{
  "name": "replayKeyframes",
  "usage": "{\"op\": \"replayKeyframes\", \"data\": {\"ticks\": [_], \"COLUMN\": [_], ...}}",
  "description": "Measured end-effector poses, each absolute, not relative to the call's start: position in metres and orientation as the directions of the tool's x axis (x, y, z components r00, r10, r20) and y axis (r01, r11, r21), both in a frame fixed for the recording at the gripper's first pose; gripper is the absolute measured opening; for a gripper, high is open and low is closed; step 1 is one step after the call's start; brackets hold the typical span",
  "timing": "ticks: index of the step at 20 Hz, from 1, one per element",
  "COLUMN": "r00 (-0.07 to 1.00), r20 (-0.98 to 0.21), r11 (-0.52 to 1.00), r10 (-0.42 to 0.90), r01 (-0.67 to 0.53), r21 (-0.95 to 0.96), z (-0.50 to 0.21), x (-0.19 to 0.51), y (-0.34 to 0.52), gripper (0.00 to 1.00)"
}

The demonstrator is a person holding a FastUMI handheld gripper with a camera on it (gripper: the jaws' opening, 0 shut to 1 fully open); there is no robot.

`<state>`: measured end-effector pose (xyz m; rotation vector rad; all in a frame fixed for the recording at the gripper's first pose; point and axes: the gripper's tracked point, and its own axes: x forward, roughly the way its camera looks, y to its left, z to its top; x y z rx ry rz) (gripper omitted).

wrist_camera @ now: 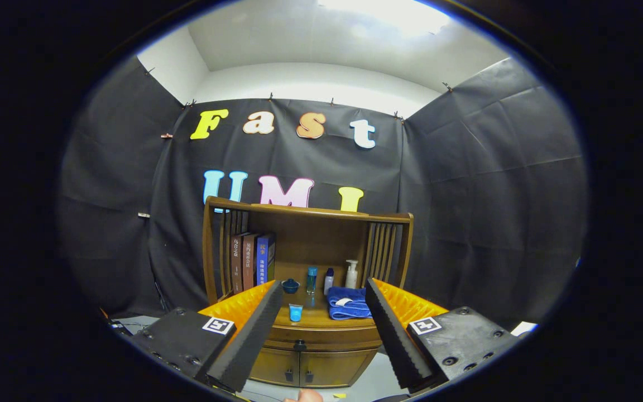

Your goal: Pull open the drawer, take out the items inside it, and place them on the countertop above the cabinet.

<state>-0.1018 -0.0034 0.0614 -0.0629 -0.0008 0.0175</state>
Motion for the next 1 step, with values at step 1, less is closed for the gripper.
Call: {"op": "replayKeyframes", "data": {"ticks": [1], "r00": [1.0], "r20": [0.0], "r11": [0.998], "r10": [0.015], "r01": [-0.015], "r21": [-0.063], "z": [0.061], "x": [-0.1015], "y": [-0.0045], "gripper": [0.98]}}
